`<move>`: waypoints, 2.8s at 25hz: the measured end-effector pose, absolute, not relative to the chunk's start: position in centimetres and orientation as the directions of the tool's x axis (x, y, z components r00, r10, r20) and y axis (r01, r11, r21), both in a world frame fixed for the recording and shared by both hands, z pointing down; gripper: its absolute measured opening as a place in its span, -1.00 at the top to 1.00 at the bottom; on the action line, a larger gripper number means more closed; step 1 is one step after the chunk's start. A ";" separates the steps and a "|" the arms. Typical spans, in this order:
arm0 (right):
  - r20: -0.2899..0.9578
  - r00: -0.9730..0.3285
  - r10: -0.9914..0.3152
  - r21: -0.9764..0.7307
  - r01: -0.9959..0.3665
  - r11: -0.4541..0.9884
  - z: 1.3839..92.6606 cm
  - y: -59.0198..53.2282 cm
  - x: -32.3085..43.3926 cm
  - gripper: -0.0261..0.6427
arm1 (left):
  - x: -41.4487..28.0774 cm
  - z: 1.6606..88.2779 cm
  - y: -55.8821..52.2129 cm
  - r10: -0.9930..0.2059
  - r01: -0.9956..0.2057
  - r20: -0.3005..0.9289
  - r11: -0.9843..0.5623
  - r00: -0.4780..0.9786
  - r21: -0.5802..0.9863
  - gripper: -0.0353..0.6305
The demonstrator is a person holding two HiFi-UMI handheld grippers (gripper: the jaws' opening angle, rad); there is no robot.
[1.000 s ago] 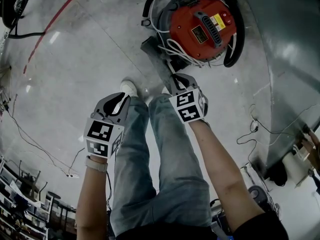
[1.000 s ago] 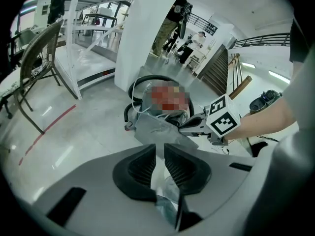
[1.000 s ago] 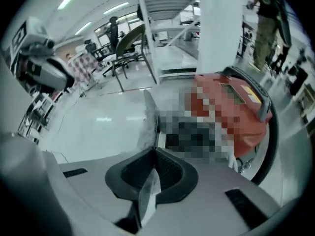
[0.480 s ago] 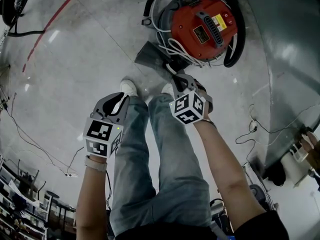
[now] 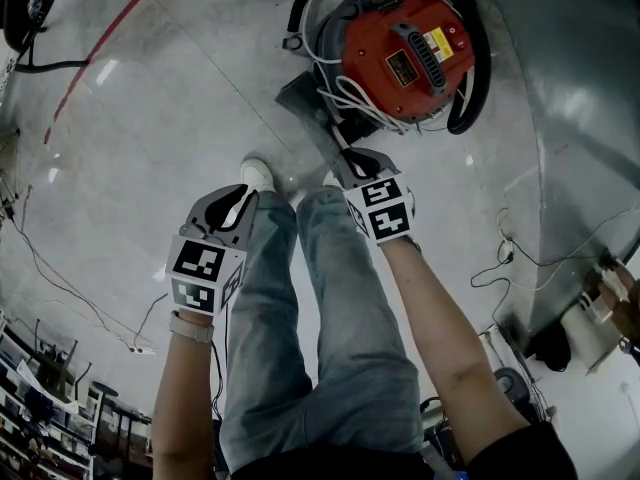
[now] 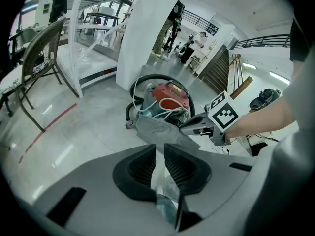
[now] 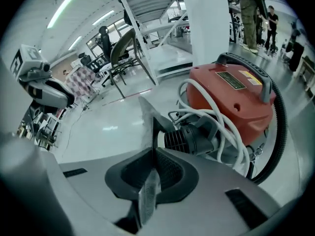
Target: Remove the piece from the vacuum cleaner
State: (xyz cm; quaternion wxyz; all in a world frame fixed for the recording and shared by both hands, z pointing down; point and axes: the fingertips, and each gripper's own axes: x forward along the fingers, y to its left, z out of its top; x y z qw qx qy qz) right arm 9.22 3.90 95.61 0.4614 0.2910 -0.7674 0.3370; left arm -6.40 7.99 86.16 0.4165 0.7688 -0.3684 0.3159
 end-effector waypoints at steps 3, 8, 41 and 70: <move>0.919 -0.368 -0.141 -0.167 -0.686 0.708 95.2 3.9 8.4 0.79 | -6.5 86.2 8.1 -0.302 -0.830 0.794 -0.381 0.528 0.407 0.72; 0.934 -0.332 -0.133 -0.078 -0.552 0.830 95.2 4.5 8.1 0.79 | -6.7 86.2 8.2 -0.304 -0.832 0.795 -0.379 0.525 0.405 0.72; 0.847 -0.530 -0.047 -0.314 -0.569 0.760 87.8 7.6 -2.0 0.81 | -10.9 83.0 8.4 -0.353 -0.856 0.789 -0.334 0.502 0.395 0.72; 0.591 -0.595 -0.544 -0.265 -0.781 0.566 46.0 -0.8 1.8 0.82 | -13.2 45.2 0.9 -0.681 -0.802 0.425 -0.481 0.596 0.355 0.84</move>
